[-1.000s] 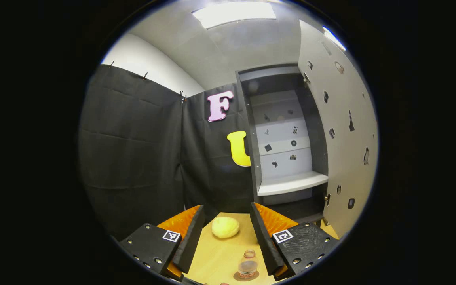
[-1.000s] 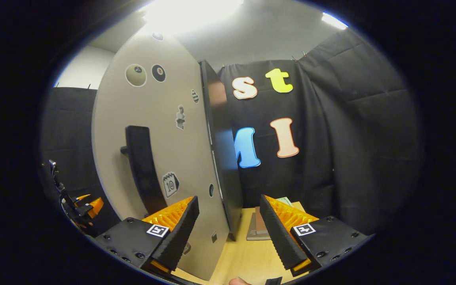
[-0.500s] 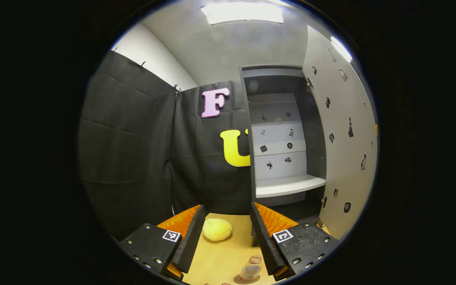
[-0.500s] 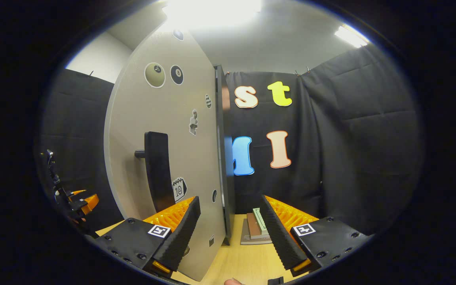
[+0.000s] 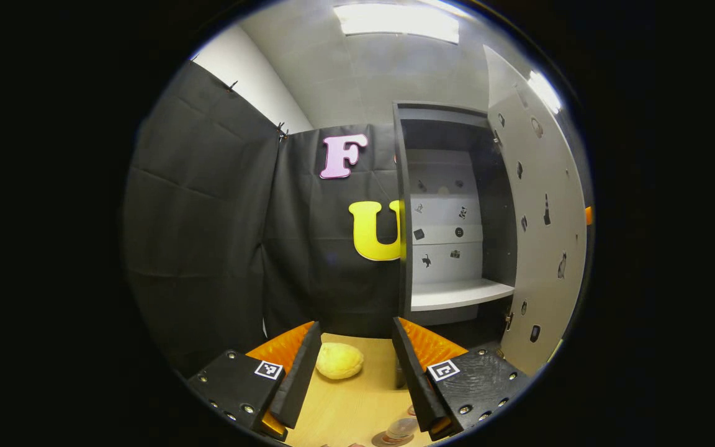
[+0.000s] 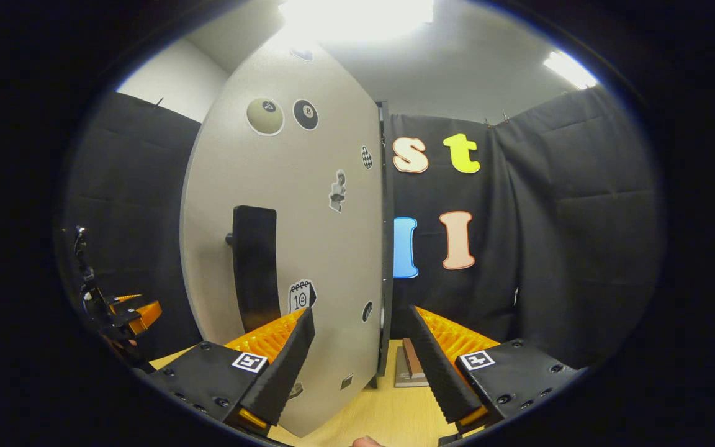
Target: Open the cabinet door with the right hand, grasp the bottle in the cabinet with the left hand and place it on the coaster, then close the cabinet door with the right hand.
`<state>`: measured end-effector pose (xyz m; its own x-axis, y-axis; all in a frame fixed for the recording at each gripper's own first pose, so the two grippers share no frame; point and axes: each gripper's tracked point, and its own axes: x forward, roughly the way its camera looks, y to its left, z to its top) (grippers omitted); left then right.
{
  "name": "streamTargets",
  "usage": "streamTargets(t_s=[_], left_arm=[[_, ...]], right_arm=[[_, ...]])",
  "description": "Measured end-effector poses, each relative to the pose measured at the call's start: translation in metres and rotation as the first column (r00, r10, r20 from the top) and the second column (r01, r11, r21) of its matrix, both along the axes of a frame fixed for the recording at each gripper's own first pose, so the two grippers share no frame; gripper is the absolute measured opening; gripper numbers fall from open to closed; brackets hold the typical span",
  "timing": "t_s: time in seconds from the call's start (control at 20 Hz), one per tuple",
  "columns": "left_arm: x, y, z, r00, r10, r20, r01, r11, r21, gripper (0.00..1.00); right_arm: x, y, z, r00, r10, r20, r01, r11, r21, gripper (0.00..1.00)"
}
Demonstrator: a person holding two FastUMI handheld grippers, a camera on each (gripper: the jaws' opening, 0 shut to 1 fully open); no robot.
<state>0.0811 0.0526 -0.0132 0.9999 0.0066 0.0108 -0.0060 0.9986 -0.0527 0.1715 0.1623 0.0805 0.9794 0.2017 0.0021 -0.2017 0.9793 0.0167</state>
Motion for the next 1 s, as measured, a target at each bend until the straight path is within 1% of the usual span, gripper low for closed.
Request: streamTargets(t_s=[0.05,0.1,0.35,0.65,0.7,0.95,1.0], left_arm=[[0.003,0.005,0.002,1.0,-0.002,0.003,0.002,1.0,0.005,0.67],[0.006,0.01,0.004,1.0,-0.001,0.007,0.001,1.0,0.005,0.65],[0.007,0.034,-0.001,1.0,0.003,0.008,-0.003,1.0,0.008,0.65],[0.0,0.066,-0.009,1.0,0.016,-0.007,-0.016,1.0,0.026,0.64],[-0.002,0.072,-0.01,1.0,0.018,-0.009,-0.018,0.999,0.026,0.67],[-0.008,0.097,-0.014,0.999,0.049,-0.019,-0.048,0.998,0.033,0.65],[-0.011,0.108,-0.016,0.998,0.057,-0.021,-0.056,0.998,0.037,0.67]], right_arm=[[0.001,0.005,0.0,1.0,-0.001,0.001,0.001,1.0,0.002,0.97],[0.003,0.01,0.001,1.0,0.001,0.002,-0.001,1.0,0.001,0.97],[0.007,0.04,0.0,1.0,0.014,-0.001,-0.014,1.0,0.012,0.96],[0.024,0.082,-0.004,0.998,0.061,-0.005,-0.06,0.997,0.045,0.96],[0.029,0.091,-0.006,0.997,0.072,-0.008,-0.072,0.996,0.05,0.96],[0.045,0.136,-0.011,0.993,0.116,-0.026,-0.114,0.991,0.07,0.96],[0.05,0.144,-0.01,0.992,0.124,-0.028,-0.121,0.99,0.071,0.97]])
